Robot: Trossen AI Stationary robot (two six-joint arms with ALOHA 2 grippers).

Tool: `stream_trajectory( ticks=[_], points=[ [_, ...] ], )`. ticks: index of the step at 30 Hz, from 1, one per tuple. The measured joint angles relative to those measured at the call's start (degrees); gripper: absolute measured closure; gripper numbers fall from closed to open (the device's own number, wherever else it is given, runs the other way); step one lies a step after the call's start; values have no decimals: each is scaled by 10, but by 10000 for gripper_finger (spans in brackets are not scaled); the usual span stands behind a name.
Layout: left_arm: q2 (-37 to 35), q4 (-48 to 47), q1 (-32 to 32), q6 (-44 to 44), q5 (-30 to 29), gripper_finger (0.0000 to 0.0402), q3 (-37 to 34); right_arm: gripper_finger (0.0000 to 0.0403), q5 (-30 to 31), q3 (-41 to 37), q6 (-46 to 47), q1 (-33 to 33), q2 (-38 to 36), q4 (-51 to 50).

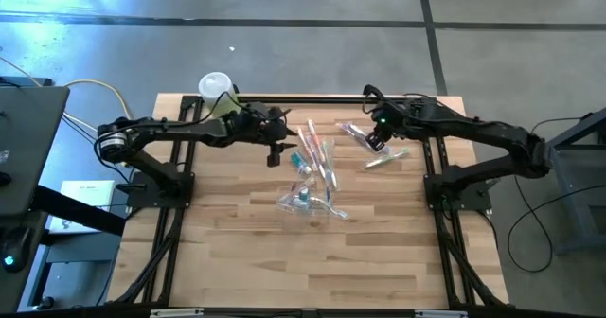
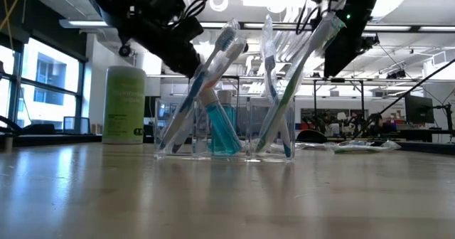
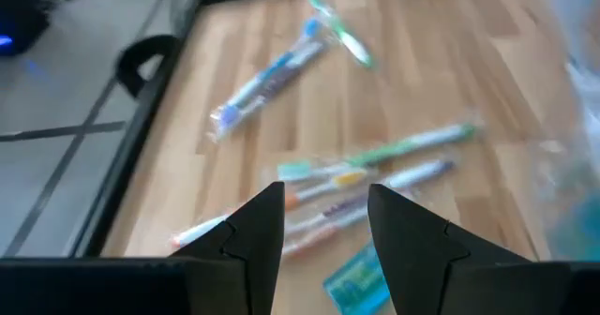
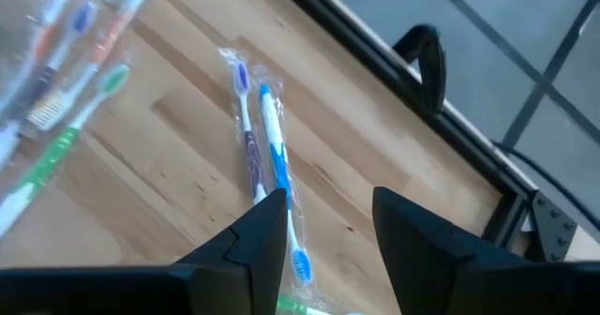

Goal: Pick & Place toothbrushing station
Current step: Put the mouthwash into the transparent organizer

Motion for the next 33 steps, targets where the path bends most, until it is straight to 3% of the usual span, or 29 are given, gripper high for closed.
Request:
stream_trajectory(
  ticks=[7, 16, 27, 33],
  points=[
    [0, -6, 2, -31, -92, 252, 0, 252, 1, 0, -24, 7, -33, 28],
    [0, -29, -6, -10, -101, 248, 0, 252, 1, 0, -30, 7, -35, 34],
    [30, -34, -33, -4, -115, 157, 0, 252, 1, 0, -30, 7, -35, 34],
    [62, -34, -42, -48, -115, 146, 0, 252, 1, 0, -30, 7, -35, 33]
  ],
)
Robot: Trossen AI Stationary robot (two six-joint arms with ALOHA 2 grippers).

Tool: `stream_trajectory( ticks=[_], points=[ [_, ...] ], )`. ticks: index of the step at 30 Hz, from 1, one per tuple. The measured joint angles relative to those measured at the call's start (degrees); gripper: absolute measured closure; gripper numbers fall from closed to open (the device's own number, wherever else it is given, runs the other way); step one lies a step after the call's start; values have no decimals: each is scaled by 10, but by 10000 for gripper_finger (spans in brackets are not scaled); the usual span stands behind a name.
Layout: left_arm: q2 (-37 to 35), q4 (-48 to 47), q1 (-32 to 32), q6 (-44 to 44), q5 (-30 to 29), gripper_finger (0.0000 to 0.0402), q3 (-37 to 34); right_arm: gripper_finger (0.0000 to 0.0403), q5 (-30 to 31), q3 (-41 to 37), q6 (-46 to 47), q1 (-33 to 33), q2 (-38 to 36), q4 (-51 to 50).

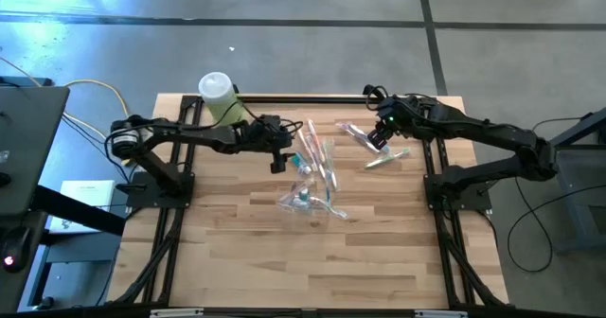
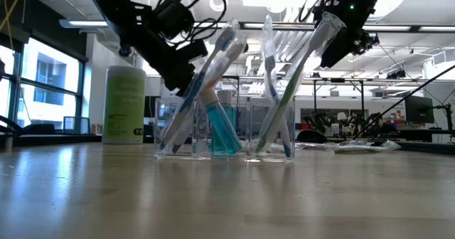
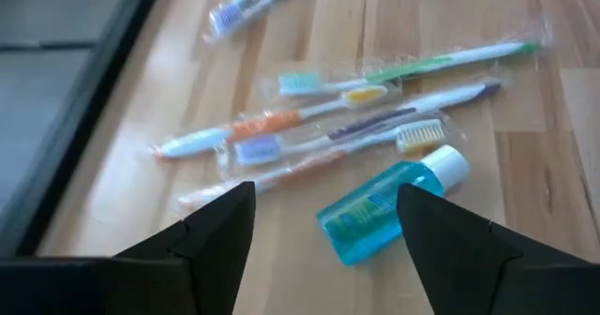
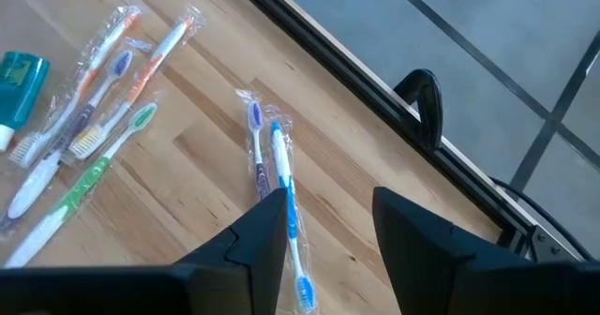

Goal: Pick & Place toothbrushing station
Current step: Put the mouthwash into the transparent organizer

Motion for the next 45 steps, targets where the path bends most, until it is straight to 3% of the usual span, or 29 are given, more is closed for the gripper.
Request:
stream_trajectory(
  ticks=[19, 30, 37, 45],
  points=[
    [50, 18, 3, 29, 52, 170, 1, 252, -15, 0, -21, 0, 0, -3],
    [85, 36, 40, -17, 144, 198, 5, 252, -15, 0, -30, 0, 0, 1],
    [86, 36, 33, 11, 146, 200, 20, 252, -15, 0, -39, 0, 0, 1],
    [86, 53, 34, -56, 146, 200, 20, 252, -16, -1, -40, 0, 0, 1]
  ],
)
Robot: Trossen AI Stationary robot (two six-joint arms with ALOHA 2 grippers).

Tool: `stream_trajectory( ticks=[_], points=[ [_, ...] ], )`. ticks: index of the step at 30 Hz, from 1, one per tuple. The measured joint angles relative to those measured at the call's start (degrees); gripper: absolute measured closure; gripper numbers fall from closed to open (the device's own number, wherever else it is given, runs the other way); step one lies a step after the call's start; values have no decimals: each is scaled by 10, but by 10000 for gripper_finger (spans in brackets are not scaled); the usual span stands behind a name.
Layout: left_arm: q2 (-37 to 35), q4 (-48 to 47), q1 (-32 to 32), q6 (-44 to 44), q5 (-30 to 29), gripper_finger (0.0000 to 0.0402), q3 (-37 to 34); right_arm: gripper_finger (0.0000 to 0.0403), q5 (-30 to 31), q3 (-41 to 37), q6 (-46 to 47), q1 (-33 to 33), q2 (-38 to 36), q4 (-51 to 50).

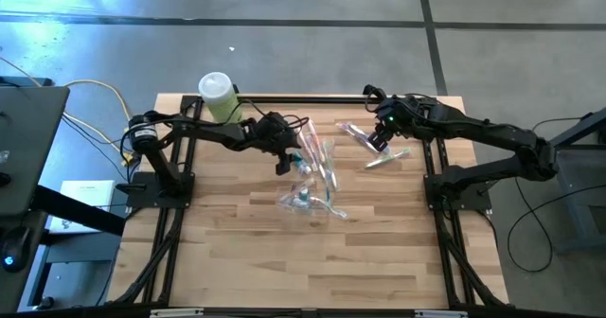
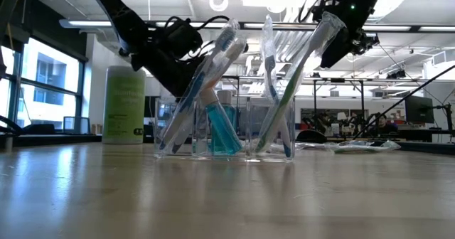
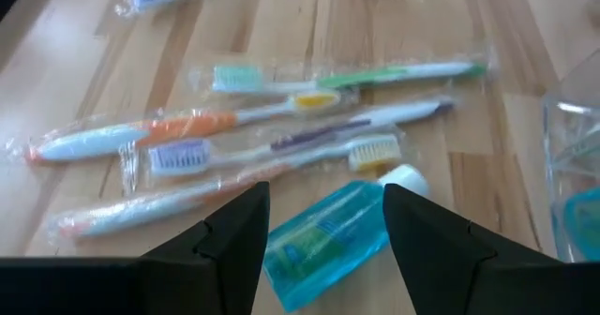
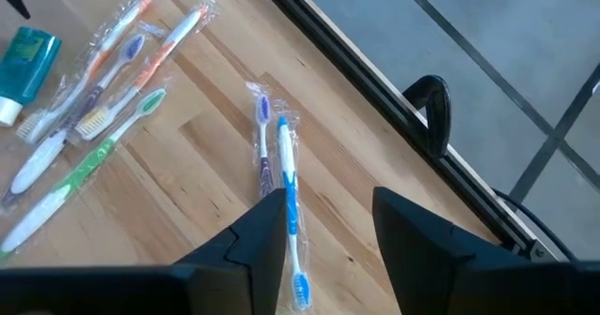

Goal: Pick & Place toothbrushing station
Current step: Put the mouthwash into the transparent organizer

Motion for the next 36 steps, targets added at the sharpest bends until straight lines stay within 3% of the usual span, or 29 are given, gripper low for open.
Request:
stream_trajectory(
  ticks=[5, 10, 14, 19, 25, 30, 36],
  points=[
    [-1, 1, -2, 34, -6, 200, 0, 252, -40, -5, -2, 0, 0, -1],
    [-7, -39, -27, 105, -55, 200, 22, 252, -58, -13, -5, 0, 0, -4],
    [-6, -223, -43, 158, -92, 200, 109, 252, -58, -13, -5, 0, 0, -4],
    [1, -413, -46, 209, -80, 200, 208, 252, -55, -13, -6, 0, 0, -4],
    [23, -403, -46, 278, -77, 200, 226, 252, -55, -13, -9, 0, 0, -3],
    [79, -398, -45, 284, -61, 200, 225, 252, -55, -13, -12, 0, 0, -4],
    [89, -361, -45, 293, -41, 200, 225, 252, -55, -13, -15, 0, 0, -5]
  ],
)
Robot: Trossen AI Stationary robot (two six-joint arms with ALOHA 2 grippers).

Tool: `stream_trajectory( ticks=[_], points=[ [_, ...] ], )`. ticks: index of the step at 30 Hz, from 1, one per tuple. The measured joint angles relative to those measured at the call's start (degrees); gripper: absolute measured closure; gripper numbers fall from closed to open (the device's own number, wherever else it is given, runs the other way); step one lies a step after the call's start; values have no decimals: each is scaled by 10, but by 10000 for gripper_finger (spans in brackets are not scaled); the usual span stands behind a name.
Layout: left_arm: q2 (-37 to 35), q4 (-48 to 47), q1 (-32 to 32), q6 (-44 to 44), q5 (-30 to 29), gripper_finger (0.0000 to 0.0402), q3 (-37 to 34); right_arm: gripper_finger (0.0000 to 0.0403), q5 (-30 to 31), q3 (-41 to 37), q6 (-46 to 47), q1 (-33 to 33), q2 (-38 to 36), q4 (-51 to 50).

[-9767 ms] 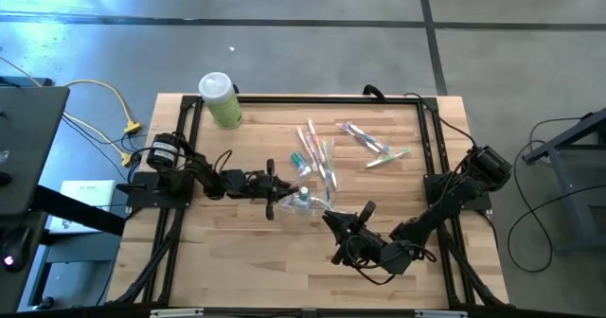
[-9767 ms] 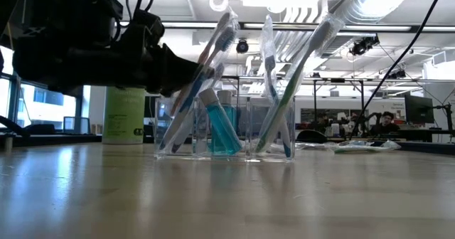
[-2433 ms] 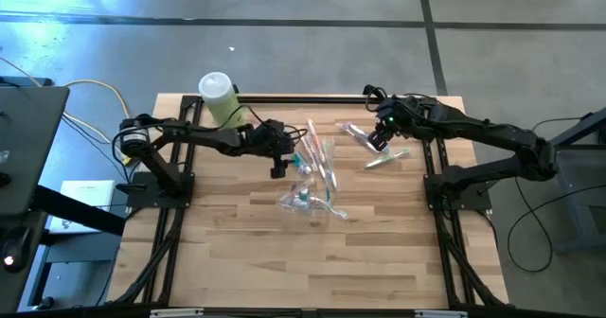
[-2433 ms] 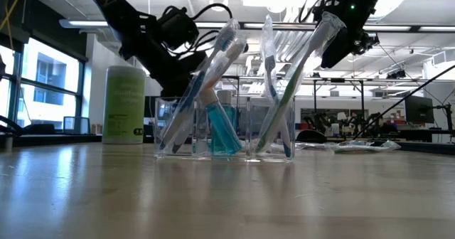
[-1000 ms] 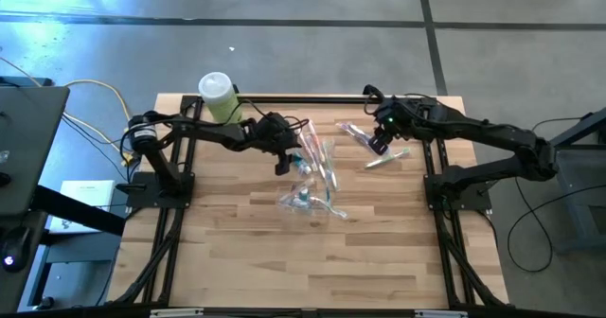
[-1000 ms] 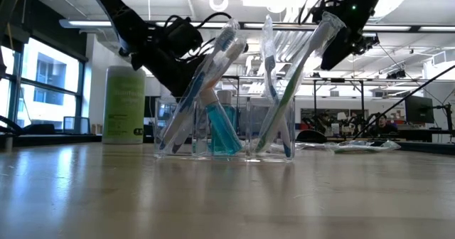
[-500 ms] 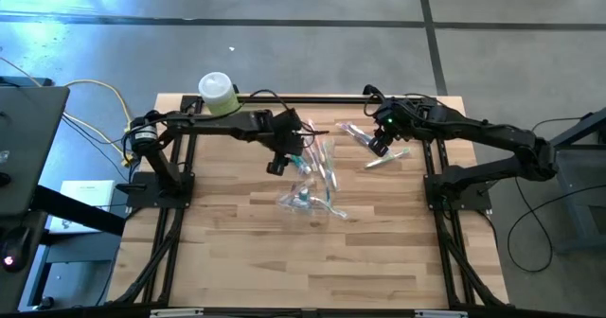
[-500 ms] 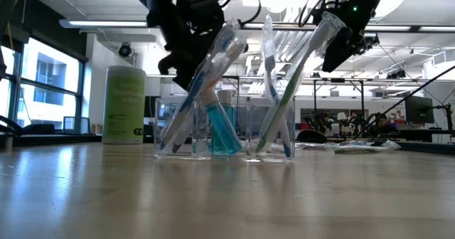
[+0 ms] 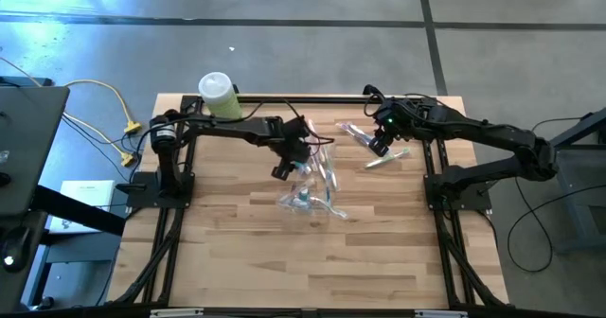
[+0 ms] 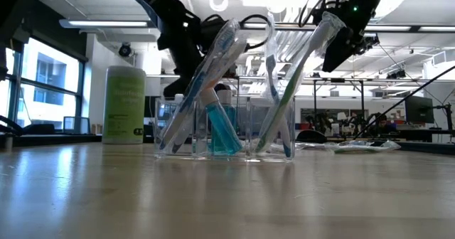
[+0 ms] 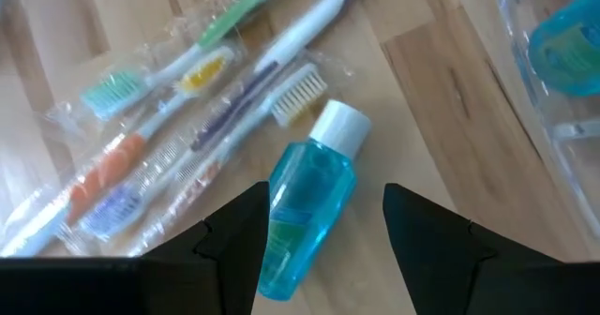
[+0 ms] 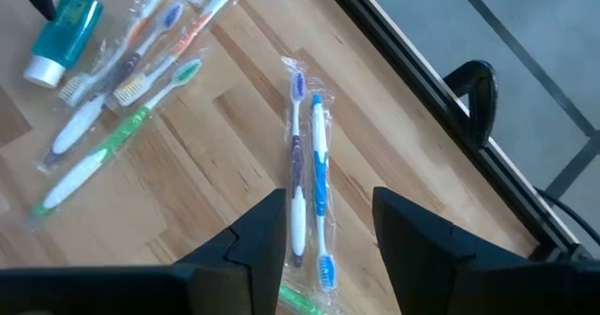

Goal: Pick & Place toothbrushing station
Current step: Put the mouthwash into the transparent organizer

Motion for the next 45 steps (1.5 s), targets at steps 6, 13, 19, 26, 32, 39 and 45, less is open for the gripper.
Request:
stream_trajectory(
  ticks=[6, 13, 19, 26, 32, 39, 45],
  points=[
    [7, 6, 0, 8, 0, 200, 1, 252, 0, 0, 0, 0, 0, 0],
    [40, 5, 10, 0, 3, 200, 4, 252, 0, 0, 0, 0, 0, 2],
    [66, -16, 17, -28, 16, 200, 20, 252, -1, 0, -2, 0, 0, 5],
    [70, -24, 28, -90, 46, 200, 22, 252, -1, 0, -4, 0, 0, 4],
    [71, -15, 30, -102, 46, 200, 21, 252, -1, -15, -4, 0, 0, 7],
    [71, 6, 29, -100, 49, 200, 21, 252, -1, -18, -4, 0, 0, 8],
    [71, 9, 22, -90, 50, 200, 21, 252, 0, -18, -5, 0, 0, 8]
  ],
)
